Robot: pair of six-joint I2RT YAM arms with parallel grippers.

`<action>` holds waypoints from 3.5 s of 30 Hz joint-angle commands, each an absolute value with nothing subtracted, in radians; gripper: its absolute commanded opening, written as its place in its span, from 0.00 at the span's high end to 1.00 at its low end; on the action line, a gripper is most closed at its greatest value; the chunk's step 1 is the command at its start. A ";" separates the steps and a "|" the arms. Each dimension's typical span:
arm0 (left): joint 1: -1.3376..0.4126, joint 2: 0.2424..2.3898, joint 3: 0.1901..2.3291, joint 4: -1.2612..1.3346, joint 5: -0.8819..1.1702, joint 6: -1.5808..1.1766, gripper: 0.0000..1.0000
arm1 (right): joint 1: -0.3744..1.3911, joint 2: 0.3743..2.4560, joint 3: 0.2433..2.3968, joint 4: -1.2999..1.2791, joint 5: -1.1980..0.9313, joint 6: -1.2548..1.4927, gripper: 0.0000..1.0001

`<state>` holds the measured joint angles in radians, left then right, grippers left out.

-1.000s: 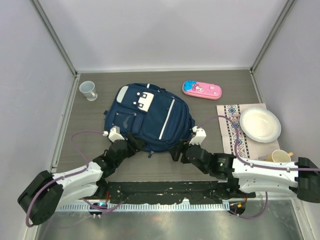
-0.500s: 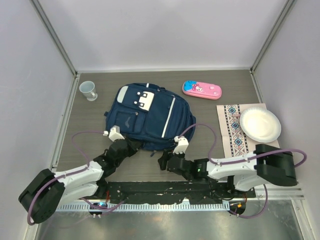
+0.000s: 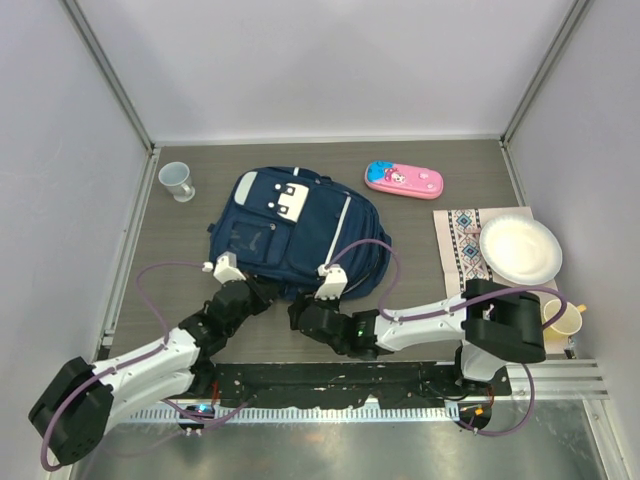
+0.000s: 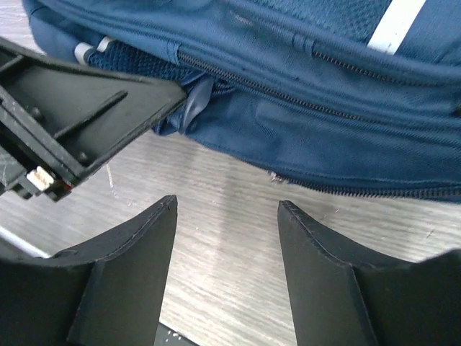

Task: Pack the student bag
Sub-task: Zip the student bag at the center of the board.

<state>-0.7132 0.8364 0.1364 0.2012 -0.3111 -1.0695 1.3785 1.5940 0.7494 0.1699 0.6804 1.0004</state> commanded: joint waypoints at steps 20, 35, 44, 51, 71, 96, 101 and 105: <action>-0.719 0.833 0.179 0.206 -0.282 -1.017 1.00 | 1.378 1.825 1.000 -0.087 0.939 0.835 0.48; -0.718 0.844 0.178 0.213 -0.281 -1.019 1.00 | 1.364 1.809 0.993 -0.054 0.951 0.798 0.99; -0.719 0.836 0.207 0.127 -0.325 -0.963 1.00 | 1.359 1.582 0.780 0.041 0.815 0.746 0.99; -0.716 0.798 0.215 0.051 -0.356 -0.950 1.00 | 1.341 1.441 0.647 0.031 0.706 0.735 0.99; -0.549 0.962 0.414 -0.037 -0.108 -0.686 0.95 | 1.434 1.409 0.564 0.259 0.460 0.727 0.99; -0.549 0.391 0.146 -0.228 -0.003 -1.144 0.09 | 1.318 1.575 0.670 0.362 0.425 0.742 0.99; -0.561 0.408 0.123 -0.215 -0.003 -1.175 0.11 | 1.318 1.580 0.664 0.382 0.416 0.749 0.99; -0.600 0.452 0.094 -0.099 -0.003 -1.218 0.16 | 1.318 1.595 0.667 0.394 0.408 0.753 0.99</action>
<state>-0.5648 0.4179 0.1192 -0.2279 -0.0208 -1.1564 1.3254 1.5848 0.6575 0.2909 0.3950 0.7433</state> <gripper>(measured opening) 0.869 0.061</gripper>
